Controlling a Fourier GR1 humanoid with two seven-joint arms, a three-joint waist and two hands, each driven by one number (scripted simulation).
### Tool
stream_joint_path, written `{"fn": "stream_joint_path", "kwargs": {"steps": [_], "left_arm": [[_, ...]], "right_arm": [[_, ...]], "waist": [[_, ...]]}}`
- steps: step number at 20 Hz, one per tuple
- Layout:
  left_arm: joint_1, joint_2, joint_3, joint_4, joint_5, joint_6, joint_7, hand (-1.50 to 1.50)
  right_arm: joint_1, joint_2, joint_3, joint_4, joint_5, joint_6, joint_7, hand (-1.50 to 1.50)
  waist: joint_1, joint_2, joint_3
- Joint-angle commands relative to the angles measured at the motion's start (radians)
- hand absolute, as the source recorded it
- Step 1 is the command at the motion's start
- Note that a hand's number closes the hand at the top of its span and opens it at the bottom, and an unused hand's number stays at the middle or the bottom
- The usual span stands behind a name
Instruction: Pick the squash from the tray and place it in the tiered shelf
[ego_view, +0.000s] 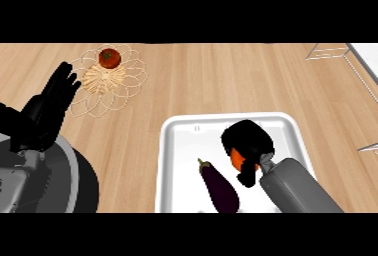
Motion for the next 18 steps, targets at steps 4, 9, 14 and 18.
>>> {"fn": "stream_joint_path", "kwargs": {"steps": [4,9,14,18], "left_arm": [[0.008,-0.019,0.000,0.044,0.001,0.004,-0.009,0.00],[0.028,-0.040,-0.029,0.022,-0.017,0.028,-0.005,0.00],[0.042,-0.043,-0.028,0.030,-0.014,0.028,-0.018,0.00],[0.053,-0.031,-0.027,0.031,-0.004,-0.005,-0.027,0.00]], "right_arm": [[0.001,0.198,-0.207,-0.002,-0.002,-0.114,0.398,1.50],[0.001,0.214,-0.212,-0.202,-0.087,-0.251,0.476,1.50],[-0.058,0.216,-0.224,-0.401,-0.061,-0.396,0.559,1.50],[-0.174,0.216,-0.306,-0.523,-0.054,-0.342,0.695,1.50]], "waist": [[-0.001,0.014,-0.014],[0.001,0.007,-0.013],[-0.005,0.004,-0.014],[0.001,0.007,-0.014]]}}
